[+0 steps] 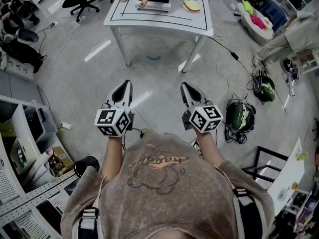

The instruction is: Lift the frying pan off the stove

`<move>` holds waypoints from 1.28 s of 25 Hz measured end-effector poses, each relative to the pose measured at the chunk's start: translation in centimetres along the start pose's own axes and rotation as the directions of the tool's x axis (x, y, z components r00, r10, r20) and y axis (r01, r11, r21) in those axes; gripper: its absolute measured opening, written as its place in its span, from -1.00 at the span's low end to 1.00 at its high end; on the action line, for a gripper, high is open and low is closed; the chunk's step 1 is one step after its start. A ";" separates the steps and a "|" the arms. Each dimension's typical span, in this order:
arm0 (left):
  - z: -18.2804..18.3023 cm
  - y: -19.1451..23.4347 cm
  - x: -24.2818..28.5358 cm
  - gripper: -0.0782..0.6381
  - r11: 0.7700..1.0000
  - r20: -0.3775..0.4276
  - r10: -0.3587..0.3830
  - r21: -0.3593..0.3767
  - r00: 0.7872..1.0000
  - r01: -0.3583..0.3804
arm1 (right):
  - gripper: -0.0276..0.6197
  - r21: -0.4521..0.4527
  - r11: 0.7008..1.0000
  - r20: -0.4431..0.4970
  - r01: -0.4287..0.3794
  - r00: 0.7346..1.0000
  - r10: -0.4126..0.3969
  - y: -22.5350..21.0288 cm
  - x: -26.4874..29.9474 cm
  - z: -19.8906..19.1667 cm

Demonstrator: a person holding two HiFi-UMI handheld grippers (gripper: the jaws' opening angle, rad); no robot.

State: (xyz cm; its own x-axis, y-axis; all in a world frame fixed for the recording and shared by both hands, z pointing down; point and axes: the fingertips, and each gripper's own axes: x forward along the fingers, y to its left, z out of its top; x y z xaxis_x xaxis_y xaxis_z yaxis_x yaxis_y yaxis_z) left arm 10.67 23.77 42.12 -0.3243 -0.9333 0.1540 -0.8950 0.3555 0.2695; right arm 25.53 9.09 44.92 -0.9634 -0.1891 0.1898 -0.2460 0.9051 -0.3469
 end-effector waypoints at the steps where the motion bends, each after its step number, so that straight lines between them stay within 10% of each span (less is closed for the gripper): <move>1: 0.0 0.0 0.0 -0.76 1.000 -0.001 -0.002 0.000 1.000 0.002 | -0.93 0.001 1.000 0.001 0.001 1.000 -0.001 0.0 0.0 -0.1; 32: 0.6 5.8 2.1 -0.76 0.996 -0.027 -0.092 0.017 0.995 0.092 | -0.93 0.063 0.998 0.003 0.027 1.000 -0.027 4.0 5.5 -2.4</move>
State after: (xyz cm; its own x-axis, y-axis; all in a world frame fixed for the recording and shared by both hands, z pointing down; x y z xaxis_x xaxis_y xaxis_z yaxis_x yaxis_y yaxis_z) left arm 4.63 23.79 43.40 -0.2324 -0.9604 0.1538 -0.9263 0.2668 0.2662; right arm 19.53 12.55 46.77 -0.9568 -0.2145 0.1964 -0.2778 0.8740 -0.3988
